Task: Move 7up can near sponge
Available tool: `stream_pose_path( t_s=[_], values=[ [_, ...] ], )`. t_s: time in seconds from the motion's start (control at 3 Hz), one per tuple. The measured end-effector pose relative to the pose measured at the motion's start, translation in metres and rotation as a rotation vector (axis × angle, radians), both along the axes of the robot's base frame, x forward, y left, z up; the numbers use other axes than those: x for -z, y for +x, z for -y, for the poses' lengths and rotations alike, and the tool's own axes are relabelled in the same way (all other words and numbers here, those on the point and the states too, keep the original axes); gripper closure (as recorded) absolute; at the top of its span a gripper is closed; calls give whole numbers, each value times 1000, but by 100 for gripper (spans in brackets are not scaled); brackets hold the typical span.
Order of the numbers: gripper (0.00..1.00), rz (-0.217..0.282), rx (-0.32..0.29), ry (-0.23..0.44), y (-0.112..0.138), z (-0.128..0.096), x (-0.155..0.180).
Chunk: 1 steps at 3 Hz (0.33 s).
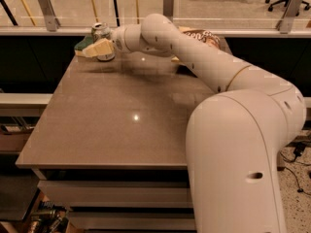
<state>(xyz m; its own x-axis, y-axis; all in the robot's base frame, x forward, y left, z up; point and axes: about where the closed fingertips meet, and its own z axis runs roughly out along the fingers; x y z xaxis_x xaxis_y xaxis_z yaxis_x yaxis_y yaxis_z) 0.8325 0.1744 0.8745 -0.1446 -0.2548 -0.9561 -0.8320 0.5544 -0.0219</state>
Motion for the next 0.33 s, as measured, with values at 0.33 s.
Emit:
stream_pose_path(
  t_s=[0.33],
  values=[
    [0,0,0,0,0,0,0]
  ],
)
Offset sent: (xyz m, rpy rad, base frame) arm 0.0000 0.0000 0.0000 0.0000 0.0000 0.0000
